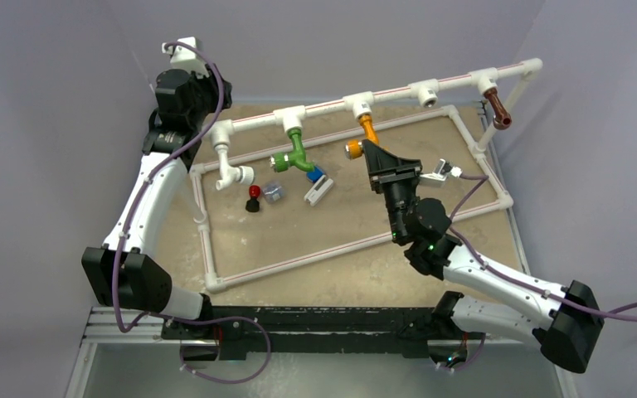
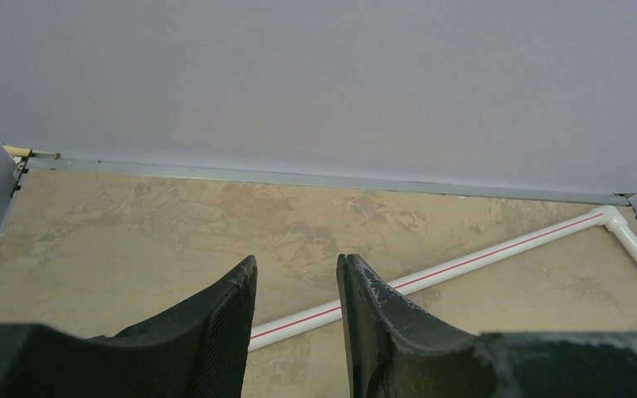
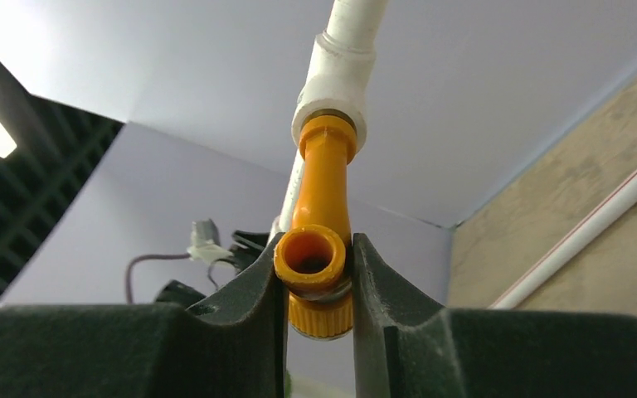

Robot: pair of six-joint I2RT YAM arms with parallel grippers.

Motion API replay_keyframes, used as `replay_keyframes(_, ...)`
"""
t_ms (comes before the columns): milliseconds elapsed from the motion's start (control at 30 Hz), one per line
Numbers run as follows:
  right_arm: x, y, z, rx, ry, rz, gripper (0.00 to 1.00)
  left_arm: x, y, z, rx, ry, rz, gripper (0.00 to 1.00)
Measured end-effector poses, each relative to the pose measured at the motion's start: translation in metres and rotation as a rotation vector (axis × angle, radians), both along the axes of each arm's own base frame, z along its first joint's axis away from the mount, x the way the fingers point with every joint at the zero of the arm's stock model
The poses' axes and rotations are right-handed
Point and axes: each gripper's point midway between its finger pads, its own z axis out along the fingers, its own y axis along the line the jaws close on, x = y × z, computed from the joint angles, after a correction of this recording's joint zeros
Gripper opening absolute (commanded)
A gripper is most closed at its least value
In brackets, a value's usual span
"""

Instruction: Install the water faucets

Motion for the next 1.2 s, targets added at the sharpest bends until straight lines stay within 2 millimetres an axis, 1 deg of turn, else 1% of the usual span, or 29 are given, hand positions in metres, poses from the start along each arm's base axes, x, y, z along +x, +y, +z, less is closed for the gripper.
replay_keyframes(233, -0.001, 0.002, 0.004, 0.239, 0.07, 0.061, 0.0, 0.0, -0.001, 0.0, -0.001, 0.0, -0.004, 0.4)
replay_keyframes(400, -0.001, 0.002, 0.006, 0.323, 0.106, 0.082, 0.01, 0.0, 0.0, 0.001, -0.001, -0.002, -0.004, 0.4)
replay_keyframes(567, -0.001, 0.001, 0.006, 0.334, 0.137, 0.081, 0.32, 0.0, 0.0, 0.001, -0.002, -0.003, -0.004, 0.4)
replay_keyframes(600, -0.002, 0.001, 0.007, 0.336, 0.141, 0.083, 0.37, 0.0, 0.0, 0.001, -0.002, -0.003, -0.005, 0.4)
replay_keyframes(767, -0.01, 0.0, 0.013, 0.366, 0.144, 0.116, 0.54, 0.001, -0.001, 0.003, -0.003, -0.009, -0.008, 0.4)
replay_keyframes(867, -0.022, 0.007, 0.016, 0.361, 0.152, 0.179, 0.64, 0.001, -0.001, 0.004, -0.004, -0.011, -0.01, 0.4)
replay_keyframes(1000, -0.03, 0.01, 0.013, 0.339, 0.174, 0.214, 0.69, 0.001, -0.002, 0.004, -0.004, -0.011, -0.012, 0.4)
replay_keyframes(1200, -0.04, -0.002, 0.002, 0.245, 0.202, 0.197, 0.7, 0.001, -0.002, 0.004, -0.004, -0.011, -0.012, 0.4)
